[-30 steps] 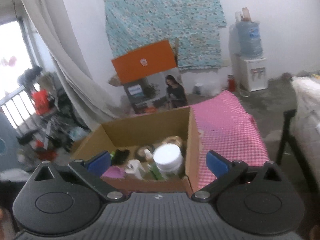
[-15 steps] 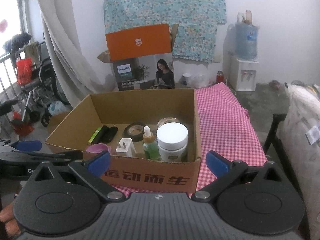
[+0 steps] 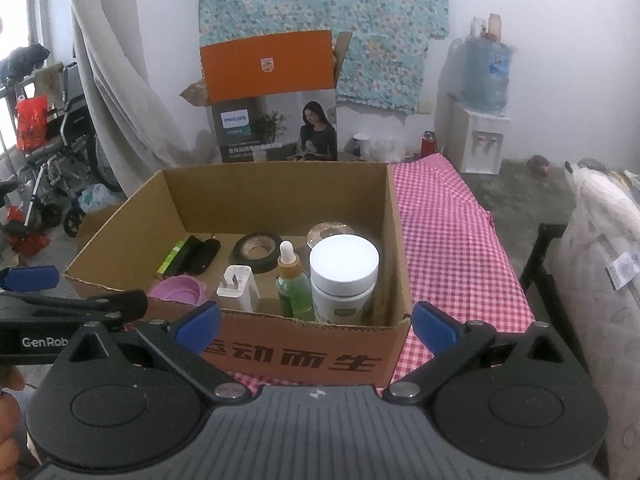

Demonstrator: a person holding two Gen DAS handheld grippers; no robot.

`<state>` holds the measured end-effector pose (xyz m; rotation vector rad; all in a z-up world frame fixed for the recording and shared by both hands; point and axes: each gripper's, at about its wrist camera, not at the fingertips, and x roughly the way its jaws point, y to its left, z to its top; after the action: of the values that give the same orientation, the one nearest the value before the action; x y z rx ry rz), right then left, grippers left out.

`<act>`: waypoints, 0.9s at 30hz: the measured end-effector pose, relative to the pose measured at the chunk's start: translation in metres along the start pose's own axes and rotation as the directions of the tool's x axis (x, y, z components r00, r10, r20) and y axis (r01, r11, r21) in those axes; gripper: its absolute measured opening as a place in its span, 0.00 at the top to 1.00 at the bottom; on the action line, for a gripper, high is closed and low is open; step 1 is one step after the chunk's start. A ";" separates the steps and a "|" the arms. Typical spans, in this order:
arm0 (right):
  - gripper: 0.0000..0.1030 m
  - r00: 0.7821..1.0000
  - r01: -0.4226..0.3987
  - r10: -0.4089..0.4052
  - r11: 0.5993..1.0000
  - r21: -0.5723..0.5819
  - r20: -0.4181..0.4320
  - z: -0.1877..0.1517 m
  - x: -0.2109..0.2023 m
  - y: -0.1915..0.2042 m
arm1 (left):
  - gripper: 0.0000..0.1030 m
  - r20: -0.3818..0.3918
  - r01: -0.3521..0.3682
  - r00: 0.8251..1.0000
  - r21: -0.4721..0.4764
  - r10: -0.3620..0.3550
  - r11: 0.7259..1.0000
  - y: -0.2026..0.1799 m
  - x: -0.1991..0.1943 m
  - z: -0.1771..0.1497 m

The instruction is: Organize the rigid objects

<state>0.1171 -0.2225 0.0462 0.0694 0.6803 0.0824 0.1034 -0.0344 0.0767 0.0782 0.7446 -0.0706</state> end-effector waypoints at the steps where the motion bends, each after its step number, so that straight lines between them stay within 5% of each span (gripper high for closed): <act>1: 0.00 1.000 0.002 -0.002 1.000 0.000 -0.002 0.000 0.000 0.000 | 0.00 -0.002 0.001 1.000 0.000 -0.001 1.000 0.001 0.000 0.000; 27: 0.00 1.000 0.004 -0.004 1.000 0.003 -0.018 0.003 0.004 0.000 | 0.00 -0.010 -0.017 1.000 -0.003 0.017 1.000 -0.002 -0.004 0.000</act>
<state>0.1228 -0.2227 0.0460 0.0708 0.6987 0.0783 0.1008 -0.0359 0.0794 0.0824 0.7544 -0.0527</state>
